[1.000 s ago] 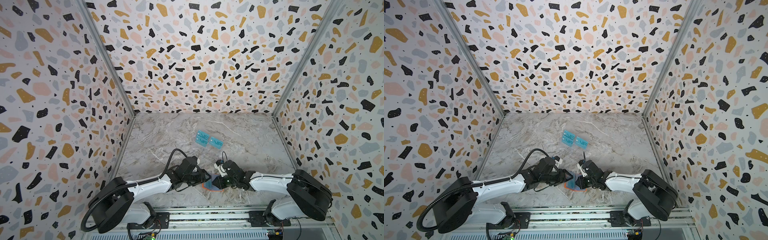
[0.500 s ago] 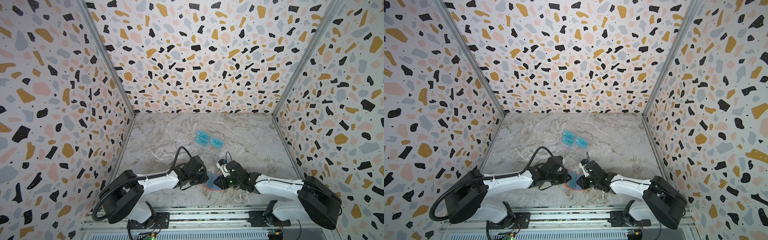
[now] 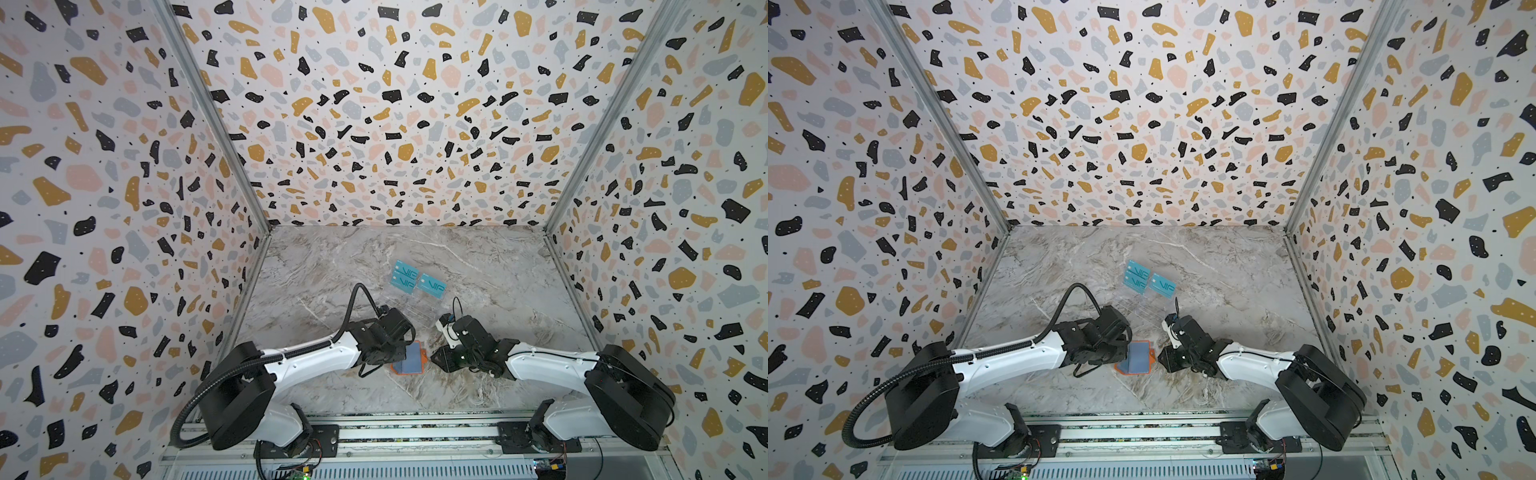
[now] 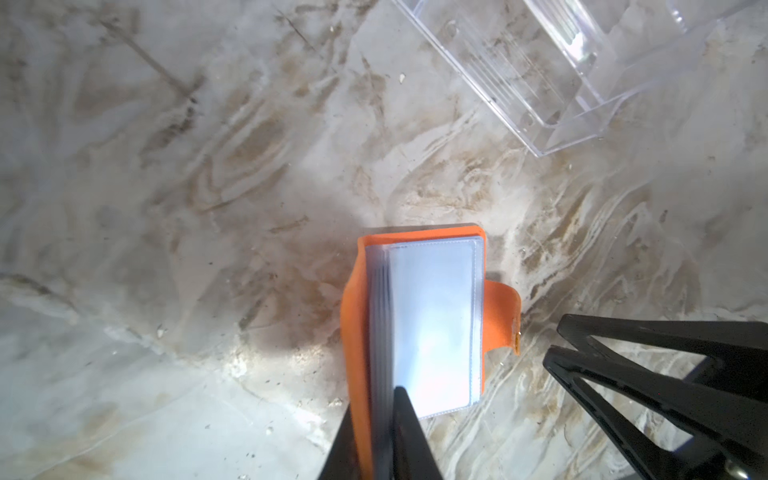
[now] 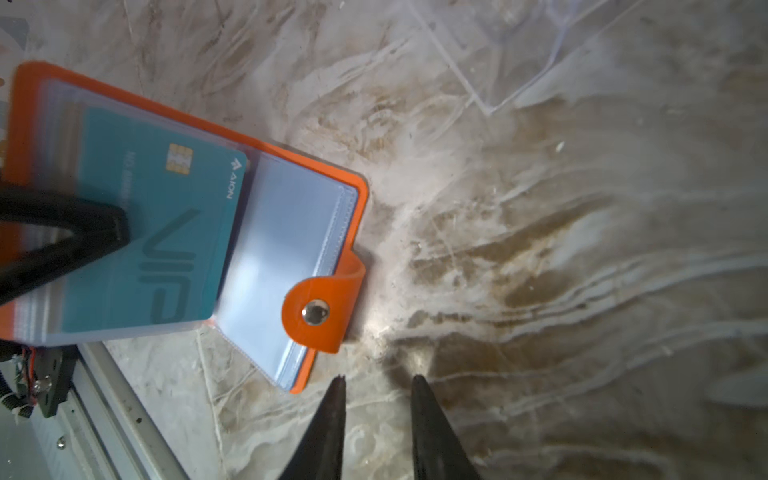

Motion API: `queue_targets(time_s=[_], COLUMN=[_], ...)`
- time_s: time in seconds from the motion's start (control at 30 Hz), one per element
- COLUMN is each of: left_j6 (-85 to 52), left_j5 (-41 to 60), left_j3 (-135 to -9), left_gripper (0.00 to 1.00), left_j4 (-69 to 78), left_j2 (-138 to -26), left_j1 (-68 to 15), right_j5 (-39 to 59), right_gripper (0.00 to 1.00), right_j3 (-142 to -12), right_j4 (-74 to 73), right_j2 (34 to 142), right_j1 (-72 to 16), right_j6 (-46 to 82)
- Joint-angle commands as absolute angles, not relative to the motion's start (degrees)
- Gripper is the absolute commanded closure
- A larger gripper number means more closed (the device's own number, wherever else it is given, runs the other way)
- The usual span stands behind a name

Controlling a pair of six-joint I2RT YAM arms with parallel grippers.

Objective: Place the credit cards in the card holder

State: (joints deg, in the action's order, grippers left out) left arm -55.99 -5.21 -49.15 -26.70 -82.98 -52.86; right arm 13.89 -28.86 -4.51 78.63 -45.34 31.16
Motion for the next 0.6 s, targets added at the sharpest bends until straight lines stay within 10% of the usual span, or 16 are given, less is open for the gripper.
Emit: queue_targets(time_s=[0.0,0.57], left_j6=[-55.02,-58.12], left_j5=[-7.81,-1.24], left_j3=[-52.98,-53.08], left_gripper=[0.75,0.44], left_j4=[-29.43,-18.08], left_j2=[-85.58,-85.19], left_j1=[-54.59,-57.45], right_j5=[13.72,15.60], right_gripper=[0.70,0.48], right_j3=[-31.12,-34.63], right_j4=[-5.14,-10.95], right_j2=[78.83,84.75], right_j1=[-44.87,-45.75], right_j6=[29.71,29.40])
